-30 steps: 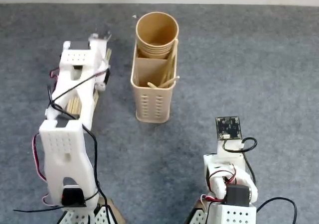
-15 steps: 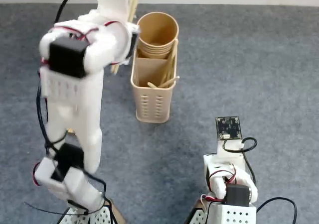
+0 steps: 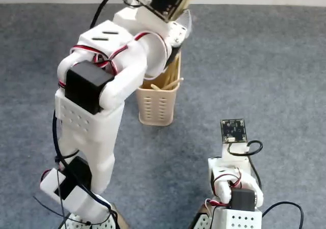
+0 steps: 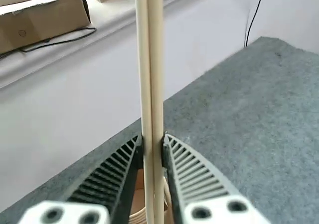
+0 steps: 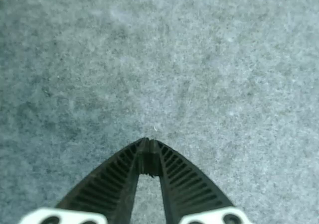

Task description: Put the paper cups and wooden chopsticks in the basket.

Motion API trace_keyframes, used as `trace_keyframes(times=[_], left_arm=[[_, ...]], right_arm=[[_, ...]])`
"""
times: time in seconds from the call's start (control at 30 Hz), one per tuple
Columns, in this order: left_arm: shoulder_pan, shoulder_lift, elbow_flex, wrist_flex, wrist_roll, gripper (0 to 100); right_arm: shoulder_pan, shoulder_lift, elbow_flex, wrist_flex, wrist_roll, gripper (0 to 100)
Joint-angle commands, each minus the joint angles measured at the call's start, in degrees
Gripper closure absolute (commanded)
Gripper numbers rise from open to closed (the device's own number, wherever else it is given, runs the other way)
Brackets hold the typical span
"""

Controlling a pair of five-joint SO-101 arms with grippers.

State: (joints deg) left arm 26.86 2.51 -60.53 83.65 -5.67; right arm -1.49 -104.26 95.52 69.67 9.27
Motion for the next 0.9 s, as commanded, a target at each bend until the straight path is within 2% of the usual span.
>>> trace_keyframes(times=[0.0, 0.27, 0.43, 0.87], left_arm=[[-0.8, 1.1, -1.5, -2.5, 0.7, 99], [-2.9, 5.7, -1.7, -2.4, 2.4, 99], [-3.0, 5.7, -1.7, -2.4, 8.3, 91], [-5.6, 5.7, -1.8, -2.4, 8.3, 90]], right_arm=[[0.7, -0.7, 8.7, 0.4, 0.4, 99.2], [0.7, -0.7, 8.7, 0.4, 0.4, 99.2], [0.7, -0.7, 8.7, 0.4, 0.4, 99.2], [0.7, -0.7, 8.7, 0.4, 0.4, 99.2]])
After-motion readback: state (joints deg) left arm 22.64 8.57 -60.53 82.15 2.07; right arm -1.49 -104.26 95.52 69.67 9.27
